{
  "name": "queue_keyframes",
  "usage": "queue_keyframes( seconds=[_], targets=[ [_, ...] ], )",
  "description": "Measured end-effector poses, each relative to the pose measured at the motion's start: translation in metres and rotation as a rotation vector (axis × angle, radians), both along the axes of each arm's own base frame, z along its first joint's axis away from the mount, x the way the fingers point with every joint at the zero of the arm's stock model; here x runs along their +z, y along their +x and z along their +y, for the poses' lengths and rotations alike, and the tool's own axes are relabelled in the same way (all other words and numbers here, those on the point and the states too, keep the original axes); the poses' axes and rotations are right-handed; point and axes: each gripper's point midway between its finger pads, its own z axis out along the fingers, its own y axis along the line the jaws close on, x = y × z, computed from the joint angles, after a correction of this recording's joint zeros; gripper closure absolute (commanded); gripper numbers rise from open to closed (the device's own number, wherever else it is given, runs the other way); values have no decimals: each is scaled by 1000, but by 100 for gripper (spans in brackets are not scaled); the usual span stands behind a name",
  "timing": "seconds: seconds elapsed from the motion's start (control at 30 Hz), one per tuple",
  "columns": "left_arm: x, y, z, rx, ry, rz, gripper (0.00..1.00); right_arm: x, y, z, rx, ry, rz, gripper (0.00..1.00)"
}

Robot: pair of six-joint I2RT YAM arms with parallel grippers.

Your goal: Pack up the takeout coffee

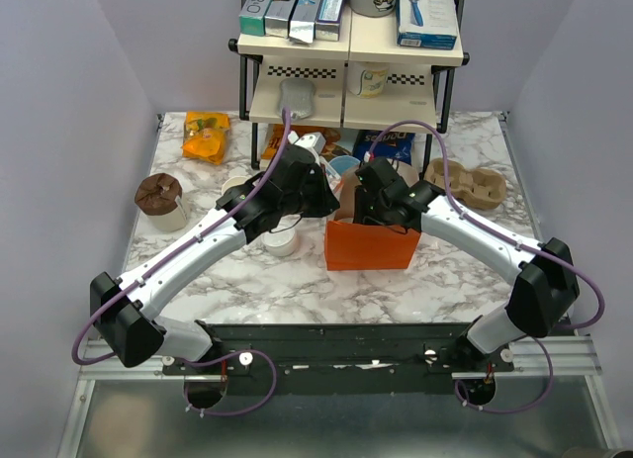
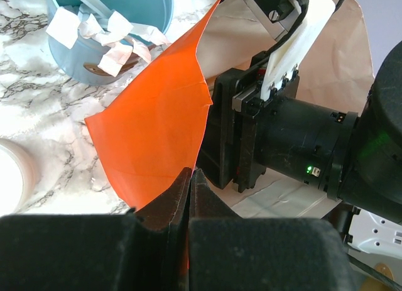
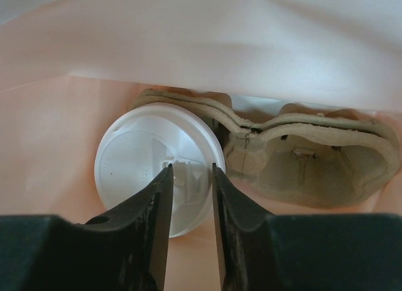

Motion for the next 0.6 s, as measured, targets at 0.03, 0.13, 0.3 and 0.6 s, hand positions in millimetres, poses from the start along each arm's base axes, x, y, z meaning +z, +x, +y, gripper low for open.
queue_keyframes(
  seconds=[0.03, 0.13, 0.3, 0.6],
  targets=[
    [0, 0, 0, 1, 0, 0, 92, 0, 0, 0, -1, 1, 0, 59],
    [0, 2, 2, 12, 6, -4, 92, 1, 0, 0, -5, 4, 1, 56],
    [-1, 3, 3, 20, 9, -4, 92, 3, 0, 0, -11, 12, -2, 51],
    [-2, 3, 4, 30, 18, -6, 92, 14, -1, 0, -15, 33, -22, 44]
  ],
)
